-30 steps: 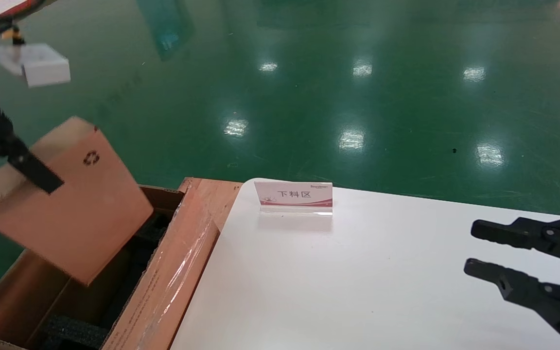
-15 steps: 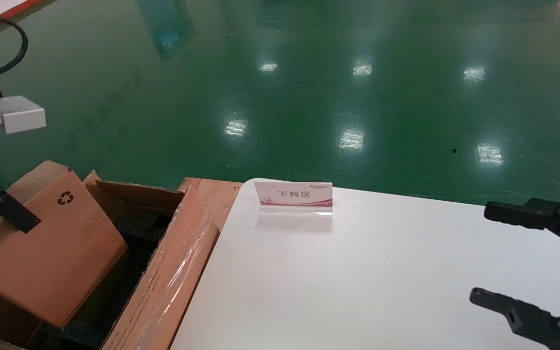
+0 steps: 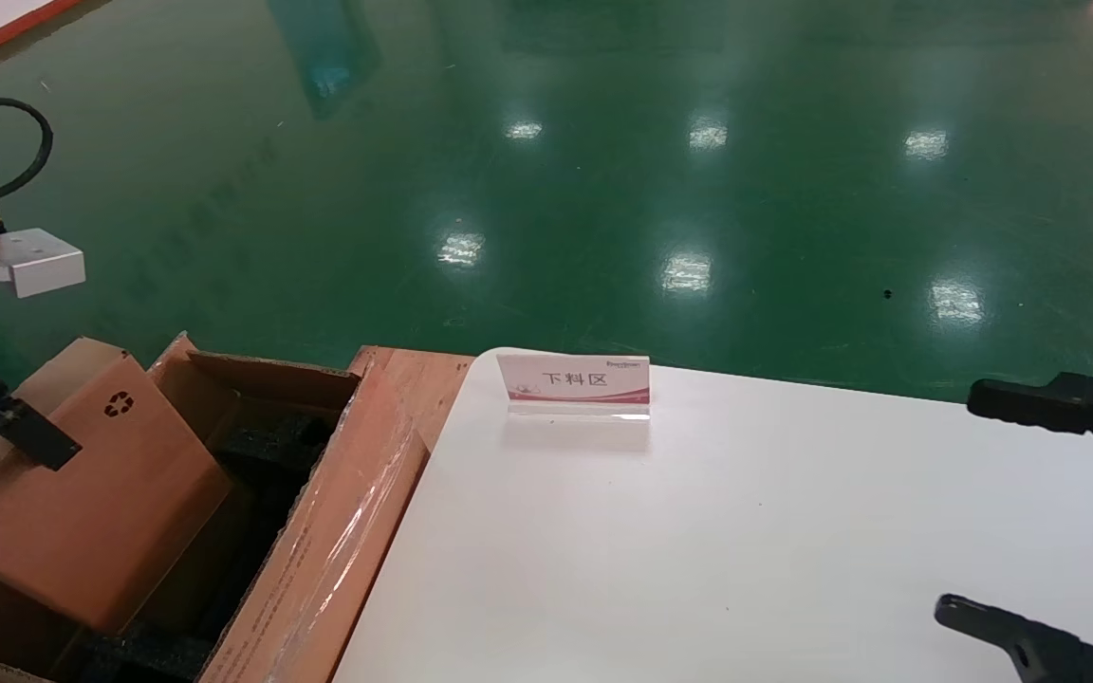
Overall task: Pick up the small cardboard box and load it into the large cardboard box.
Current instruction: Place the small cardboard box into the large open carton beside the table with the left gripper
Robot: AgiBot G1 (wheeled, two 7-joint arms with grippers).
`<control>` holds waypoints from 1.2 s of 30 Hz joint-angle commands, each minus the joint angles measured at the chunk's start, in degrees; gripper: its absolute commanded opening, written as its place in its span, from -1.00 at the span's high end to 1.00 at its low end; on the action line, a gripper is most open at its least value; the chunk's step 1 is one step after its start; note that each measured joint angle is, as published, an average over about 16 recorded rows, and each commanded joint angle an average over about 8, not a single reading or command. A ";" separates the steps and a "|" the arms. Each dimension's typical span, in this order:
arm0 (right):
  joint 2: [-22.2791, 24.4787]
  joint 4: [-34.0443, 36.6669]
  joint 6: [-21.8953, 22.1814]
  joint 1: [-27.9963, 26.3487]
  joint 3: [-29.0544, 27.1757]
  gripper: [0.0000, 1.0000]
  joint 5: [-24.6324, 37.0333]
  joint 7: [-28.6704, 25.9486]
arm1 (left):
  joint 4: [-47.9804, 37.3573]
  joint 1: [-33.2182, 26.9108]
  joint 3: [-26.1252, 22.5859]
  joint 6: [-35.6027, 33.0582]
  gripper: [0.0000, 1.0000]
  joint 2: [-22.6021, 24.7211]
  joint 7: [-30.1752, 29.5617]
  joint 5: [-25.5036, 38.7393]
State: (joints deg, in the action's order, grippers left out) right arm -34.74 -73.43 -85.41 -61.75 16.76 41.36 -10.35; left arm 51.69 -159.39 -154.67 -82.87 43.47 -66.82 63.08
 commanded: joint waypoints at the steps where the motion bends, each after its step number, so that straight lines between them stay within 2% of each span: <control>1: 0.00 0.00 0.00 0.00 0.01 -1.00 0.00 0.00 | -0.44 1.02 0.06 0.99 1.00 -0.41 -0.32 0.05; 18: 0.03 0.00 0.03 -0.01 0.06 -1.00 -0.04 0.03 | -5.47 11.10 0.52 8.00 1.00 -1.20 -1.69 -1.10; 36: 0.05 0.00 0.05 -0.03 0.12 -1.00 -0.08 0.06 | -9.70 17.92 0.94 12.87 1.00 -0.30 -2.84 -1.58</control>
State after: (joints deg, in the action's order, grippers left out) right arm -34.69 -73.43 -85.36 -61.78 16.88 41.27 -10.29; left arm 41.87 -141.49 -153.75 -70.18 43.20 -69.62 61.49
